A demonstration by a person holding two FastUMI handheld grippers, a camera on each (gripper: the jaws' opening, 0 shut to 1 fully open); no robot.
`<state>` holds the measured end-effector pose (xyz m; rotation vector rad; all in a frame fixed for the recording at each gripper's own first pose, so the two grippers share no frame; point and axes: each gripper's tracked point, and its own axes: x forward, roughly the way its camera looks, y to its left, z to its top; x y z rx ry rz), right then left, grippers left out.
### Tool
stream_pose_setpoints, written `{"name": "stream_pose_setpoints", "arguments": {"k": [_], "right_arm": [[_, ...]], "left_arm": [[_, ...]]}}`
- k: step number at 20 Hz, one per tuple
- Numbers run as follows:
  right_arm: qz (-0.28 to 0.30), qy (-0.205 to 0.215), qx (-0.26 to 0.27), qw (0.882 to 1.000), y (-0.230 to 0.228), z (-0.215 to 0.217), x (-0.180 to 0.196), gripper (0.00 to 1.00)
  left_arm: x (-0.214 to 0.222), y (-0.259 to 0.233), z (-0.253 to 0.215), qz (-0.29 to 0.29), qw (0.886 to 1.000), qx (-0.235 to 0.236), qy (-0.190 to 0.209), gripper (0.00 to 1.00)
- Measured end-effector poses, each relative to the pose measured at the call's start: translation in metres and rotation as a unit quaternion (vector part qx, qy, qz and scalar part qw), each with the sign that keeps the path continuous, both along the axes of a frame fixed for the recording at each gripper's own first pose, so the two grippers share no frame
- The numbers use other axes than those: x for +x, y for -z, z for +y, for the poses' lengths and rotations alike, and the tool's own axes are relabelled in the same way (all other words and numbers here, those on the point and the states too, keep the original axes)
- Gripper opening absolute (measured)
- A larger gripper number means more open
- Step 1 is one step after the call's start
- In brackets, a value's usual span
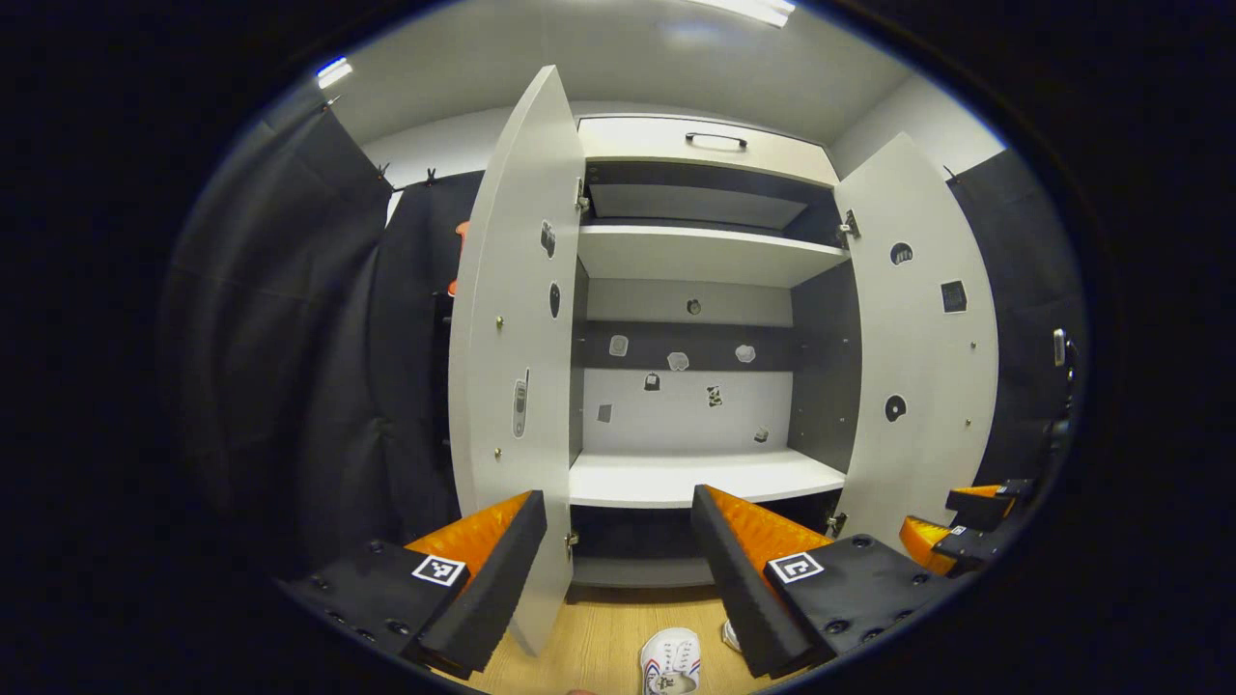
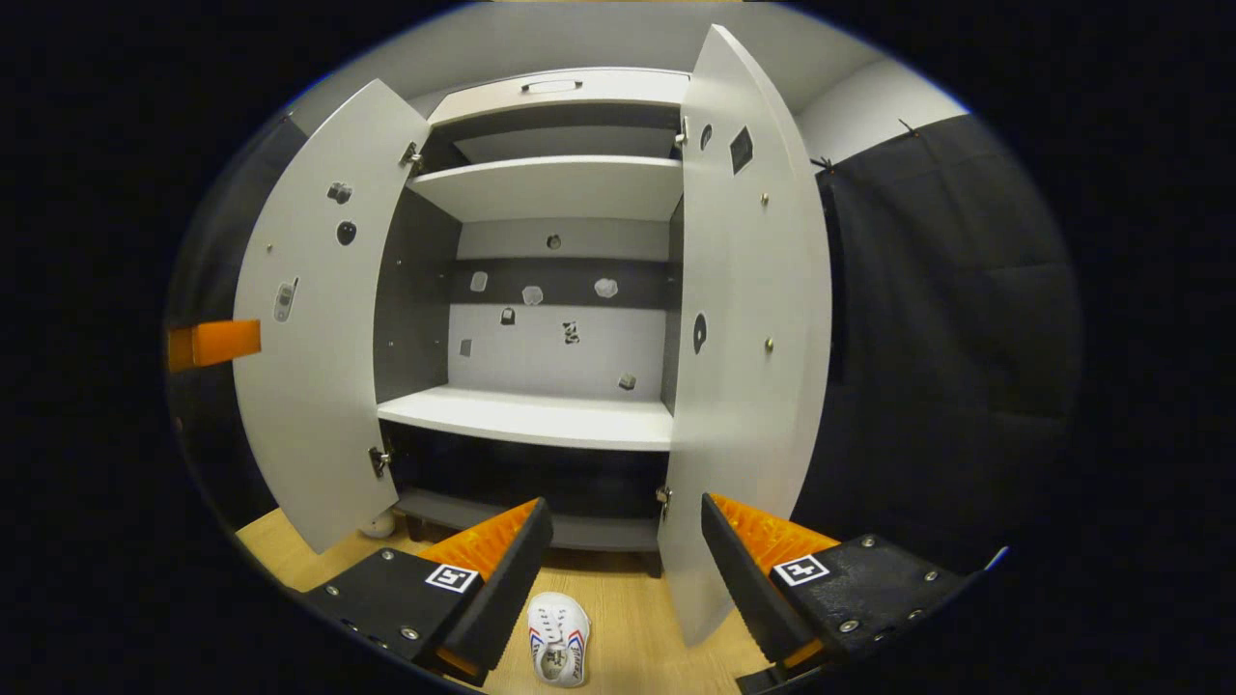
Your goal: Grab one shoe with the right hand and put it into the shoe cabinet, grab the other shoe with the left hand and put it into the shoe cabinet; then close the right door with the right hand and the left door with the left hand.
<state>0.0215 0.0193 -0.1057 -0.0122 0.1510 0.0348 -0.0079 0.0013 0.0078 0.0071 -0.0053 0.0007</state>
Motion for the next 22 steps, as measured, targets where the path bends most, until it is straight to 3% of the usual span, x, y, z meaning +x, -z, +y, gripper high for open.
{"name": "stream_pose_setpoints", "arguments": {"k": [5, 10, 15, 18, 22], "right_arm": [[0.083, -0.011, 0.032, 0.996, 0.089, 0.016, 0.006, 0.95], [0.142, -0.022, 0.005, 0.990, 0.166, 0.030, 0.006, 0.95], [0.218, -0.028, 0.012, 0.976, 0.241, 0.040, 0.007, 0.94], [0.257, -0.022, 0.019, 0.966, 0.275, 0.042, 0.009, 0.86], [0.291, -0.033, 0.010, 0.956, 0.300, 0.047, 0.012, 0.66]], "left_arm": [[-0.007, 0.002, 0.009, 0.001, 1.000, 0.002, -0.008, 0.99], [-0.013, 0.009, 0.018, 0.010, 1.000, -0.001, -0.020, 0.98], [-0.018, 0.015, 0.033, 0.020, 0.999, 0.005, -0.037, 0.98], [-0.023, 0.023, 0.042, 0.031, 0.998, 0.015, -0.049, 0.98], [-0.027, 0.026, 0.051, 0.037, 0.997, 0.011, -0.060, 0.98]]}}
